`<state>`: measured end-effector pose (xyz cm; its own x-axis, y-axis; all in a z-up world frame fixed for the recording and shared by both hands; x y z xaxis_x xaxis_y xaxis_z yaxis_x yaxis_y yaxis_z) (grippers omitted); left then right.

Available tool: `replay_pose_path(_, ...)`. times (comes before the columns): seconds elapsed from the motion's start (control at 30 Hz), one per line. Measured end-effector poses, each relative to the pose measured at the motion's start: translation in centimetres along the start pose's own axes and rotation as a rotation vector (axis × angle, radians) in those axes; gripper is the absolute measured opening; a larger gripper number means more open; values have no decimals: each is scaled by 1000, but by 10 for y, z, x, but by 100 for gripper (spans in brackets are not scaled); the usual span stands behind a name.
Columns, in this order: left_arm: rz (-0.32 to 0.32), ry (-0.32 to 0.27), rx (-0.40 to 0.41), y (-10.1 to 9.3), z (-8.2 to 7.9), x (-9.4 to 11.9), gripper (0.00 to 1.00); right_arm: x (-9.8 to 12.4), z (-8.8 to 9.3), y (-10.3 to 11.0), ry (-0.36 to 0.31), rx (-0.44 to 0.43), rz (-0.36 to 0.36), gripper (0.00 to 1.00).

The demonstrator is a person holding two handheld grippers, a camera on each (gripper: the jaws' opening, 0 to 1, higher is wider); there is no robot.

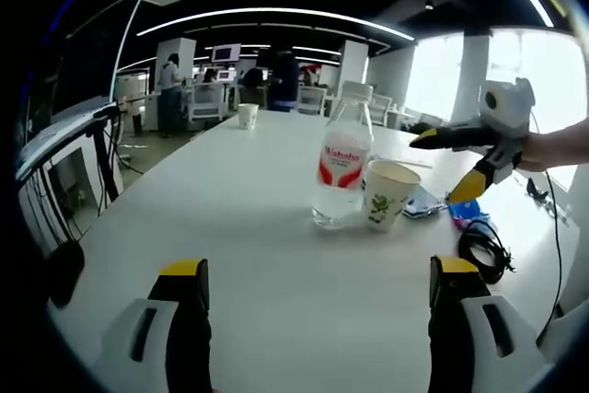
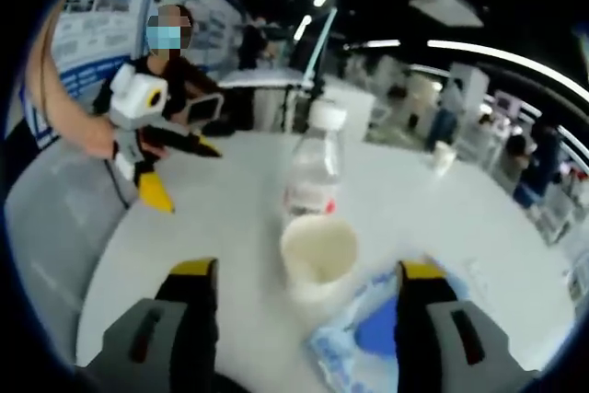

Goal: Arrange the tabletop items into an orderly group along one side of the table until the central work area is clear of visible clutter.

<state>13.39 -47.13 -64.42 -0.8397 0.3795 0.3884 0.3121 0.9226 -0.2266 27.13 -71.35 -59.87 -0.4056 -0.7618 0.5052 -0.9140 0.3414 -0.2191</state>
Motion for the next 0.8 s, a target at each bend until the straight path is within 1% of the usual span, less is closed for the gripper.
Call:
replay_pose_path(0.07, 1, 4, 0, 0, 0, 0, 100, 3, 2, 1, 4, -17, 9, 76)
replay_pose_path(0.13, 0, 7, 0, 0, 0, 0, 100, 6, 4, 2, -8, -48, 29, 76)
replay_pose_path(0.2, -4, -6, -5, 0, -2, 0, 100, 9, 8, 4, -12, -78, 48, 76)
replay_pose_path(0.27, 2, -28, -3, 1, -6, 0, 100, 11, 12, 6, -5, -92, 64, 76)
replay_pose_path(0.4, 4, -23, 3, 3, -6, 0, 100, 15, 18, 9, 5, -108, 85, 76)
replay_pose_path(0.57, 7, -33, 33, 4, -6, 2, 100, 18, 19, 6, 7, -144, 126, 76)
replay_pose_path(0.63, 12, -47, 40, 4, -8, 2, 100, 19, 18, 4, -1, -159, 142, 75)
replay_pose_path(0.8, 35, -48, 32, 1, -10, 0, 100, 23, 15, 5, -13, -164, 153, 76)
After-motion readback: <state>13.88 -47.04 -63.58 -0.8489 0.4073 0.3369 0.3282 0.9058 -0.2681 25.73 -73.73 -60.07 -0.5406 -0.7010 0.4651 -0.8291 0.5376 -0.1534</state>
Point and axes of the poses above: the point that each gripper's makers call its tool centre point, and the gripper's own axes: x roughly backward along the fingers, y roughly to its left, z roughly out of its underside, the point moved 9 cm from there along x, roughly backward along the fingers, and after that the axes turned 9 degrees about z, right-handed, at the moved point
